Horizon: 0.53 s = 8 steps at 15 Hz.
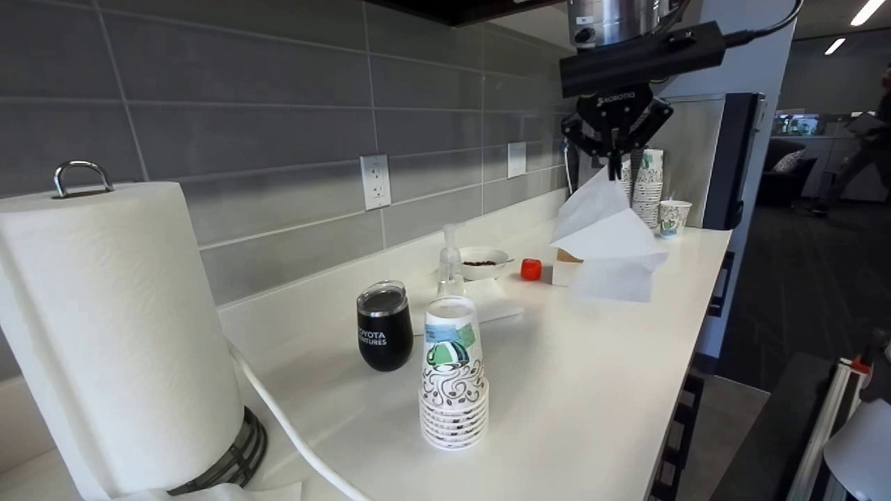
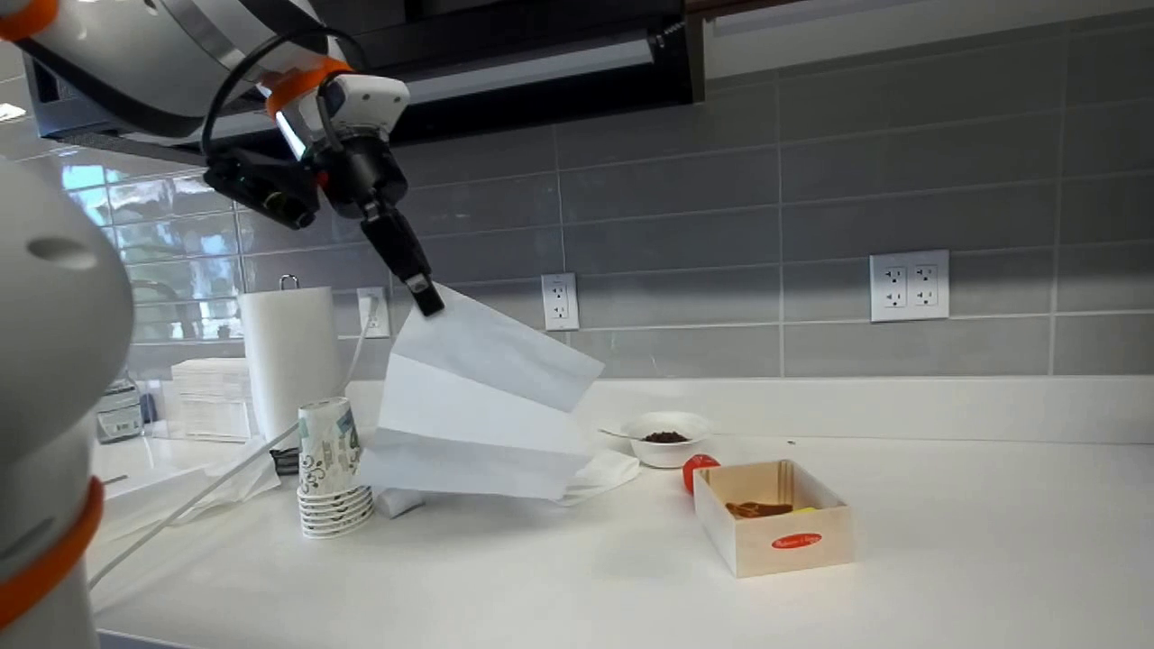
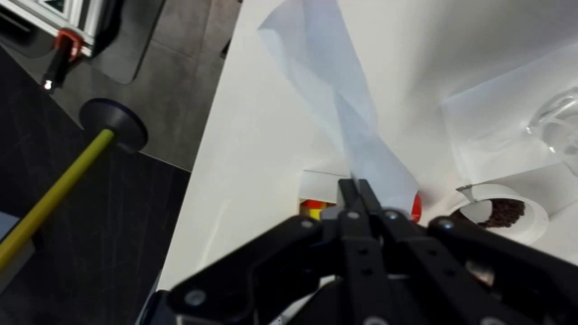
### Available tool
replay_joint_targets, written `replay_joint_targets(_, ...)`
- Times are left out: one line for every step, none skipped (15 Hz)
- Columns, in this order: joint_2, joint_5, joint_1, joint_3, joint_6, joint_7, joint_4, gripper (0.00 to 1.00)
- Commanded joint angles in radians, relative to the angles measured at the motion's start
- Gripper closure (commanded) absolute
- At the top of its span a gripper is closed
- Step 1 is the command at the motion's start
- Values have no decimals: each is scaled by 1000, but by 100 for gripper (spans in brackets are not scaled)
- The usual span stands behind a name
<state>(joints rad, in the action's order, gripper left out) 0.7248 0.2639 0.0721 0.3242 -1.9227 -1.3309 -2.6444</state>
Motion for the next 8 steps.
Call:
replay_joint_targets(-109,-16,-10,-6,97,70,62,100)
replay_joint_targets(-150,-17,-7,-1,95,81,60,100)
replay_joint_targets(-199,-18,-2,4,80,90,53,100)
replay_joint_targets(-245,-18,1,8,71,94,53,100)
replay_joint_targets(-298,-17,7,13,60,99,53,100)
replay_joint_targets(-348,-16,14,17,47,100,56,100)
replay_joint_targets(-397,-9,19,22,35,97,63,100)
replay_joint_targets(-438,0,24,27,21,88,74,100)
